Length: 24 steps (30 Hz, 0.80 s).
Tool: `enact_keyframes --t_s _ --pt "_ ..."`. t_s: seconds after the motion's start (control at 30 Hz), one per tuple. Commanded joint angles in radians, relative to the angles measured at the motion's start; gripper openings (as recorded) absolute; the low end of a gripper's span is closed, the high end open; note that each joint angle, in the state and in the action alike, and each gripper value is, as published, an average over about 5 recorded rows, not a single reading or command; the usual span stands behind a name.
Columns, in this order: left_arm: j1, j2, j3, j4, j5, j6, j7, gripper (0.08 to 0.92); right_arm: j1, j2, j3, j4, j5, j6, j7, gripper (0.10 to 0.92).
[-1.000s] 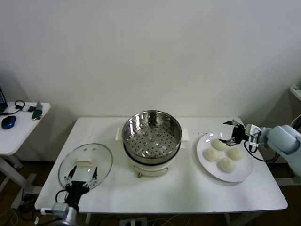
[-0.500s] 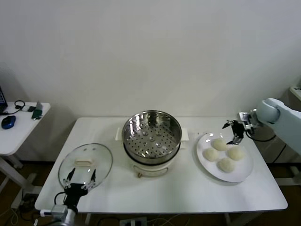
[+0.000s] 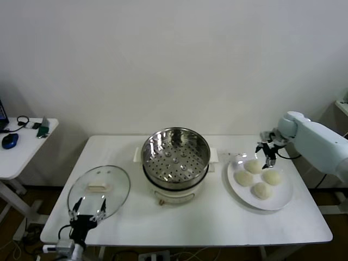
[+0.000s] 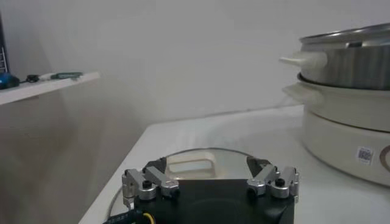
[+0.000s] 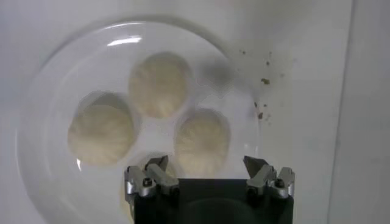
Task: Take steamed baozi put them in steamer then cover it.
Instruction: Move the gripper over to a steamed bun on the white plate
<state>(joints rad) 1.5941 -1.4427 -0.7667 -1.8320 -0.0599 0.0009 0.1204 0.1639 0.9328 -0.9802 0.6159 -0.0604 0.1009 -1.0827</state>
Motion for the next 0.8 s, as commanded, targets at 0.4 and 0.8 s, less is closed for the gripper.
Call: enact_keyframes --t_s 0.4,0.8 --pt "-0.002 0.001 0.001 0.02 0.004 -0.009 -0.001 0.823 -0.085 0.125 0.183 -0.228 -0.104 0.062 0.043 0.823" --pt "-0.013 0.004 0.005 0.033 0.003 -0.01 -0.003 0.823 -0.074 0.127 0.181 -0.225 -0.087 0.064 0.03 0.77"
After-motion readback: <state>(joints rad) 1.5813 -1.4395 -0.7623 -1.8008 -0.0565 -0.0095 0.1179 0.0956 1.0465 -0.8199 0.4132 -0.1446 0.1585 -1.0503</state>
